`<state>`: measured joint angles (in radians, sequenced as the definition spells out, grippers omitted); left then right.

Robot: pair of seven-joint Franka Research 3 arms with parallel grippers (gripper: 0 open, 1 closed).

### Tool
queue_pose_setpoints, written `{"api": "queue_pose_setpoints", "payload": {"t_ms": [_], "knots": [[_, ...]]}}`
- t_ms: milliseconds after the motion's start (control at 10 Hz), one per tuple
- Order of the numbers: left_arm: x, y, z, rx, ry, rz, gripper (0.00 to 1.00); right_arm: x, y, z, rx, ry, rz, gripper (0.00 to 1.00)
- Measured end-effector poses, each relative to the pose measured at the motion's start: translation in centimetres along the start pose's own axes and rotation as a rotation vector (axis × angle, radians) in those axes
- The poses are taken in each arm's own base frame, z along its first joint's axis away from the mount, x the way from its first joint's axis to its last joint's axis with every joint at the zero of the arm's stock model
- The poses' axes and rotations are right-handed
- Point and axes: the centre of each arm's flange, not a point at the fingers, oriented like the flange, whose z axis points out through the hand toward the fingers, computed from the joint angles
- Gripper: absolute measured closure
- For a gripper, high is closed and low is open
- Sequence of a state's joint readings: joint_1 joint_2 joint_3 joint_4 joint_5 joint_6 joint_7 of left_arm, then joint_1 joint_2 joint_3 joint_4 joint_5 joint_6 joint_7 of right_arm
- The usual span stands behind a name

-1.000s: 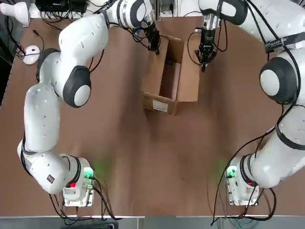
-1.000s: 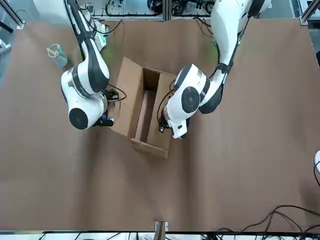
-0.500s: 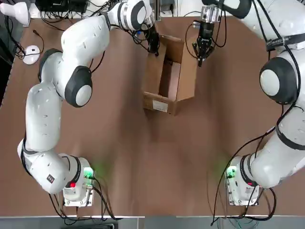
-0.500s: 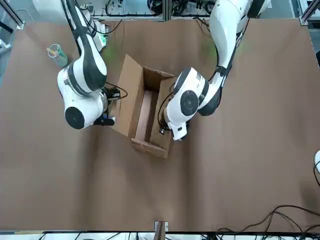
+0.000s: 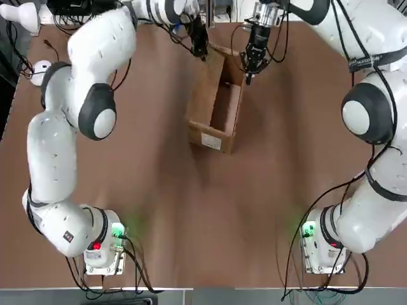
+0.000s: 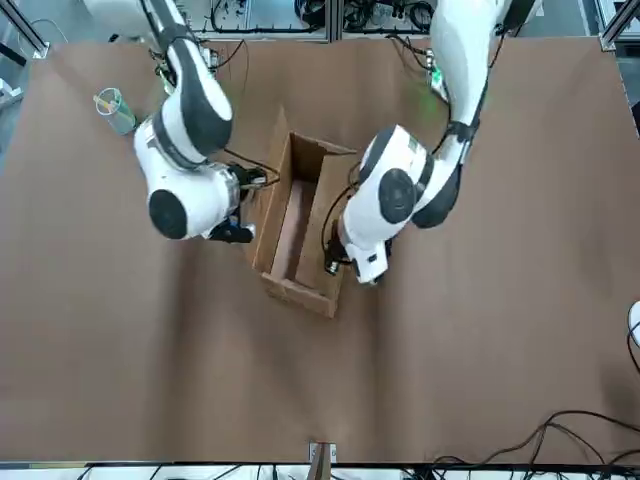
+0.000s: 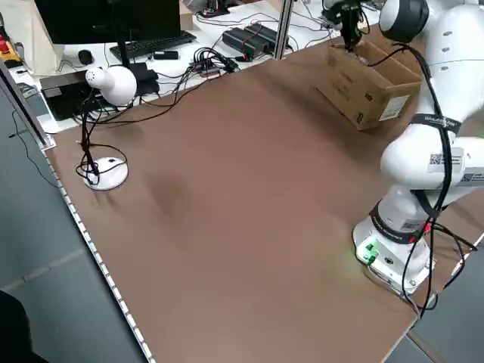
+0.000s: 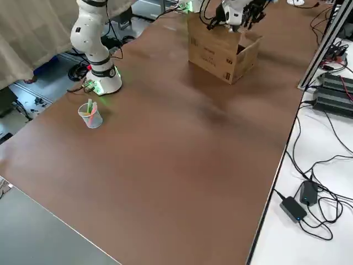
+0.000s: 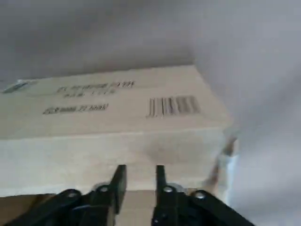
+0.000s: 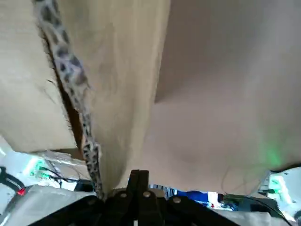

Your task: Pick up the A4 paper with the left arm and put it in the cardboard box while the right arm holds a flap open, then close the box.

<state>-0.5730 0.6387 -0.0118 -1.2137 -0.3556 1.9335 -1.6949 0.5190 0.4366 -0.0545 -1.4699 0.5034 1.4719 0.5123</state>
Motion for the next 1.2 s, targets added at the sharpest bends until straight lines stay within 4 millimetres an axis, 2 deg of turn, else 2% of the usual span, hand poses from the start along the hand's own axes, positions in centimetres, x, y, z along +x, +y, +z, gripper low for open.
{"api": "queue_pose_setpoints", "payload": {"t_ms": [100, 200, 400, 600, 900, 1100, 1200], "knots": [[1.6, 0.1, -2.6, -0.010, 0.018, -0.011, 0.45, 0.2, -1.4, 1.3, -0.003, 0.017, 0.022, 0.99], [3.3, 0.2, -4.5, -0.026, 0.048, -0.013, 0.32, 0.9, -2.6, 3.7, -0.017, 0.020, 0.040, 0.99], [7.3, 0.3, -7.2, -0.019, 0.120, 0.047, 0.03, 2.7, -4.3, 7.5, -0.035, 0.041, 0.076, 0.99], [12.6, 0.3, -9.9, -0.003, 0.189, 0.171, 0.00, 2.6, -4.5, 7.5, -0.045, 0.051, 0.097, 0.99], [22.3, -0.4, -16.0, -0.010, 0.266, 0.386, 0.00, 2.3, -5.0, 7.9, -0.076, 0.079, 0.110, 0.99], [26.4, -2.2, -20.8, 0.019, 0.328, 0.575, 0.00, 2.2, -5.2, 8.0, -0.087, 0.090, 0.120, 0.99], [27.7, -3.4, -22.7, 0.053, 0.328, 0.671, 0.00, 2.2, -5.2, 8.0, -0.089, 0.092, 0.122, 0.99]]}}
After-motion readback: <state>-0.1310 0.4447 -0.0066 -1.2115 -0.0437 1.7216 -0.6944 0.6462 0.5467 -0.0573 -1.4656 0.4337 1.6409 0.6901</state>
